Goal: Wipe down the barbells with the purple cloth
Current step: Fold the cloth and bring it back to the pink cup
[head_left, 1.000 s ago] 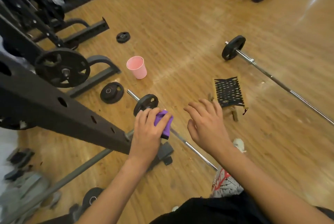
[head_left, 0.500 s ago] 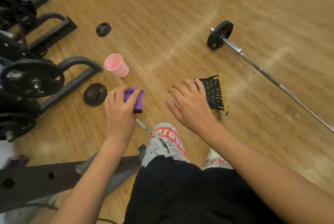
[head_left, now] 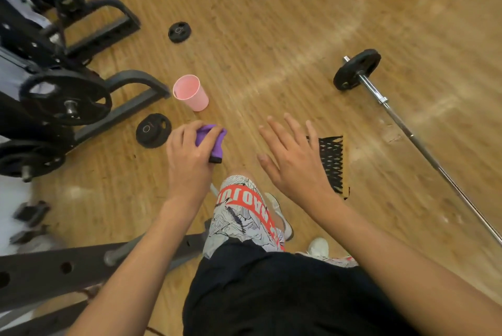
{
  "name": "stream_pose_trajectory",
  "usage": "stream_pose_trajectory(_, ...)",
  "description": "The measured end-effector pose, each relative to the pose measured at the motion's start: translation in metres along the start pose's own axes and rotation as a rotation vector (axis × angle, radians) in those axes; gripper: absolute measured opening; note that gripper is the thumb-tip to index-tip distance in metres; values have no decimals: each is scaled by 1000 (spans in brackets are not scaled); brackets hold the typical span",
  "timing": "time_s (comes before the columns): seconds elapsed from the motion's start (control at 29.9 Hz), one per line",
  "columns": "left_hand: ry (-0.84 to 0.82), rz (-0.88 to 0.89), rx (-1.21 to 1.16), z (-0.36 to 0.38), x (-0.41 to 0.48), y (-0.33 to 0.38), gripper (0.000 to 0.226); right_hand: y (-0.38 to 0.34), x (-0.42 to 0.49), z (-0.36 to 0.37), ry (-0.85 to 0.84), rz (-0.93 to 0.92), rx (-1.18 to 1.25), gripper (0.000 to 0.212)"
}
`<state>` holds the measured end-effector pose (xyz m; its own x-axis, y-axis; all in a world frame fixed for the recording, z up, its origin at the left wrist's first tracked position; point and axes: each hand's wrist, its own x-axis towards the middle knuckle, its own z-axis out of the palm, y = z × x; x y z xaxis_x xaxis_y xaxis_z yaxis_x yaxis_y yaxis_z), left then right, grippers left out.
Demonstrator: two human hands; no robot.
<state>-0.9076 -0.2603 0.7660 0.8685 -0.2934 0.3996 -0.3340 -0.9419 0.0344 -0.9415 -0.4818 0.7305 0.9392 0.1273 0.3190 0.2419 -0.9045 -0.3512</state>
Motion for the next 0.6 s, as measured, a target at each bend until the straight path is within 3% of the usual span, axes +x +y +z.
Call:
stream_pose_trajectory(0.27,9,-136,-11,36,27,-59,47,-12,78,59,33,-69,0,51)
stream_pose_trajectory(0.6,14,-339,37,89,88,-202,42,-65,241,181,-25,-228,31,53)
